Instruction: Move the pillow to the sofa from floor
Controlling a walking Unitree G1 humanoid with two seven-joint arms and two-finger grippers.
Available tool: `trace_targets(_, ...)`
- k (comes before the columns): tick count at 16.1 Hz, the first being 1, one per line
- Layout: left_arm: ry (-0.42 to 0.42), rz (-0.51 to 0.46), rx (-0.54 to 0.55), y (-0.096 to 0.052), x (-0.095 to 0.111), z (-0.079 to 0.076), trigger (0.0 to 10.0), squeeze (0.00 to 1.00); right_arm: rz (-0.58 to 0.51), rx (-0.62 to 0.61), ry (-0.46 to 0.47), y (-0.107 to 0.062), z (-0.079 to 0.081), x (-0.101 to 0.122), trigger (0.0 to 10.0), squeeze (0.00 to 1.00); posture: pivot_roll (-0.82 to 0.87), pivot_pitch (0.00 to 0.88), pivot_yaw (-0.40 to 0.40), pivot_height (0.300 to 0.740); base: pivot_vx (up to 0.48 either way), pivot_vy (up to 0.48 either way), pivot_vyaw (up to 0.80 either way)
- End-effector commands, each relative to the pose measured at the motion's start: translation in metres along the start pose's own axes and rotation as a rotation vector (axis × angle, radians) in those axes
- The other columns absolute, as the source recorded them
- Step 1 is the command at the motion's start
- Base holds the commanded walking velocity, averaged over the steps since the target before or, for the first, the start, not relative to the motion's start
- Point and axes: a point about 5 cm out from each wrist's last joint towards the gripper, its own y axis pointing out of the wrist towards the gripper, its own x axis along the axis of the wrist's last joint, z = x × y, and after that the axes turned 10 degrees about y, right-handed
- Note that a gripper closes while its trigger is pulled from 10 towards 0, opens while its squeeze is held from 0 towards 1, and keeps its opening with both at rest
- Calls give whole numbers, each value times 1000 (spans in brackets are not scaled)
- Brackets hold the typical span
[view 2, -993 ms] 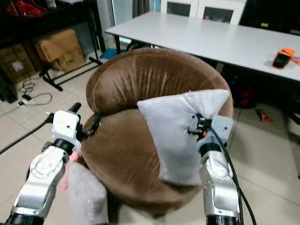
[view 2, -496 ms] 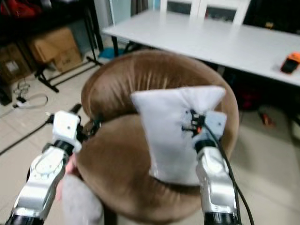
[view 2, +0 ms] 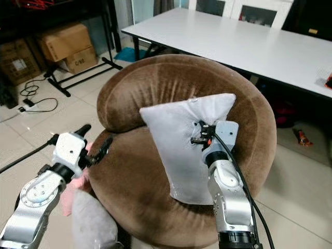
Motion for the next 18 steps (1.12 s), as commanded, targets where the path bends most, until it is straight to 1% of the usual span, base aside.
trace_targets(1,6,-18,-25,-1,5,0,10000,0,-83,33,-26,4,11,22,10000,0,43,0,-8,740,0,0,0)
trace_targets(2,16,-15,-64,-3,5,-2,10000,0,-59,41,-32,4,15,23,10000,0,44,0,-9,740,0,0,0)
trace_targets(3,20,-14,-76,-4,4,-3,10000,0,-47,40,-33,4,16,23,10000,0,44,0,-9,740,0,0,0)
trace_targets(4,39,-7,-151,-9,4,-7,10000,0,9,33,-25,7,22,23,10000,0,43,0,-8,740,0,0,0)
trace_targets(5,39,-7,-151,-9,4,-7,10000,0,9,33,-25,7,22,23,10000,0,43,0,-8,740,0,0,0)
trace_targets(6,42,-2,-179,-12,3,-9,10000,0,19,18,-11,8,24,24,10000,0,42,0,-7,740,0,0,0)
trace_targets(7,43,3,-198,-13,3,-10,10000,0,22,-28,7,12,24,24,10000,0,43,0,-6,740,0,0,0)
trace_targets(9,48,10,-229,-15,2,-12,10000,0,50,-145,76,20,24,21,10000,0,46,0,-3,740,0,0,0)
trace_targets(11,53,12,-249,-17,3,-10,10000,0,120,-344,274,35,17,12,10000,0,49,0,0,740,0,0,0)
trace_targets(12,55,12,-255,-17,3,-10,10000,0,117,-439,362,44,10,10,10000,0,55,3,0,740,0,0,0)
trace_targets(13,56,12,-257,-17,3,-10,10000,0,107,-482,407,48,5,9,10000,0,60,3,0,740,0,0,0)
trace_targets(14,58,12,-262,-17,4,-9,10000,0,86,-556,525,57,-5,10,10000,0,60,3,0,740,0,0,0)
trace_targets(15,59,12,-263,-18,4,-9,10000,0,84,-572,557,58,-8,9,10000,0,69,2,-5,740,0,0,0)
trace_targets(16,60,13,-268,-19,4,-8,10000,0,68,-635,677,62,-20,7,10000,0,75,4,-7,740,0,0,0)
trace_targets(17,61,13,-270,-19,4,-8,10000,0,51,-644,765,64,-27,7,10000,0,77,4,-7,740,0,0,0)
trace_targets(18,59,15,-276,-20,5,-8,10000,0,46,-652,824,66,-34,5,10000,0,79,5,-6,740,0,0,0)
